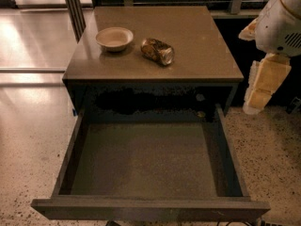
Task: Place orange can into top drawer
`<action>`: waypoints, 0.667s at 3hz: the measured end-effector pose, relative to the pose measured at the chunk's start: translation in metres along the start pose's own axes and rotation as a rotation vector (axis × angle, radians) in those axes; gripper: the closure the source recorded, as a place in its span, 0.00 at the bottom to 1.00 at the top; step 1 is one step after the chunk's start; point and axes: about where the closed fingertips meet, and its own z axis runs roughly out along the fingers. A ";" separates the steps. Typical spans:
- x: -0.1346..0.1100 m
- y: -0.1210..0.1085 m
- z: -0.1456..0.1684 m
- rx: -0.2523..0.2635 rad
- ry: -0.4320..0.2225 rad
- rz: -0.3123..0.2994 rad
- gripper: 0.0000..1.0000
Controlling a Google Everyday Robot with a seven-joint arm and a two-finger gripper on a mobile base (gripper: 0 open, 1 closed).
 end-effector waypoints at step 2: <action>-0.056 -0.094 0.055 -0.005 -0.048 -0.092 0.00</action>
Offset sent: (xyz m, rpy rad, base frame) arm 0.1729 0.0675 -0.0360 0.0290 0.0142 0.1469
